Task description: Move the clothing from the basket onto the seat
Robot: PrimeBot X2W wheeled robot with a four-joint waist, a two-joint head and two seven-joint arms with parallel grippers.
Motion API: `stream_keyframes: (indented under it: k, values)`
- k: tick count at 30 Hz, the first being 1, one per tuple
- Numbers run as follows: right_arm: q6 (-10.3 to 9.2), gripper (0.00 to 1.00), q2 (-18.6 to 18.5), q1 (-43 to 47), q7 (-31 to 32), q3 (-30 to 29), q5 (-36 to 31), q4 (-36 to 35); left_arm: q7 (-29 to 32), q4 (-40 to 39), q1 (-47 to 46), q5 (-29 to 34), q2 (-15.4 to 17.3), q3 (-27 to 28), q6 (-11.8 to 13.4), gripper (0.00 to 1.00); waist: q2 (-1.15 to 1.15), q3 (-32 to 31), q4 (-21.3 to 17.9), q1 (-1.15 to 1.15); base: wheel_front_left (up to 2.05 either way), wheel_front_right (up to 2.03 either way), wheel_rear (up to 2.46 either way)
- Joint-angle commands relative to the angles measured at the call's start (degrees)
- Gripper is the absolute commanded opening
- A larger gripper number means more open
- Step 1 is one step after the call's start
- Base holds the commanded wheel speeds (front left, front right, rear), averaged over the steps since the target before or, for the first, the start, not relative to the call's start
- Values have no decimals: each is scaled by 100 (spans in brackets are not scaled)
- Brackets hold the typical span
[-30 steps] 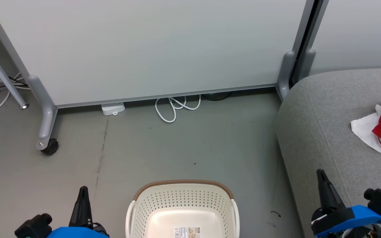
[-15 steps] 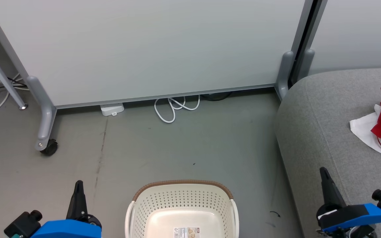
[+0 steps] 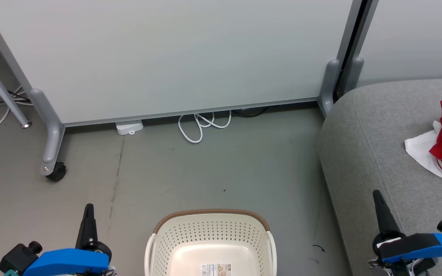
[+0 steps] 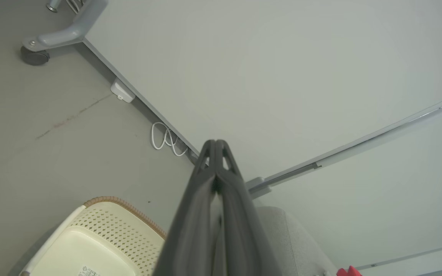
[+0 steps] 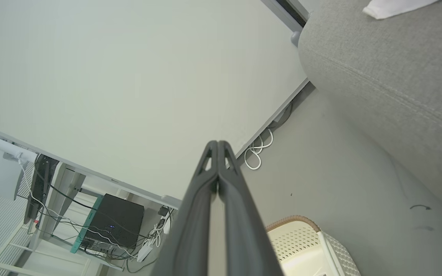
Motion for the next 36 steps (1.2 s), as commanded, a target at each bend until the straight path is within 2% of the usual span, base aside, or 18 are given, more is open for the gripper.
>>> stream_keyframes:
  k: [1, 36]
  values:
    - [2, 0, -30, -148, 35, -21, 145, -89, 36, -82, -155, -137, 26, 42, -8, 0, 0, -1, -1, 0, 0, 0, 0]
    - [3, 0, -41, -216, 442, -110, 2148, -192, 554, -212, -364, -2049, 32, 217, -14, 0, 0, -17, -46, 0, 0, 0, 0]
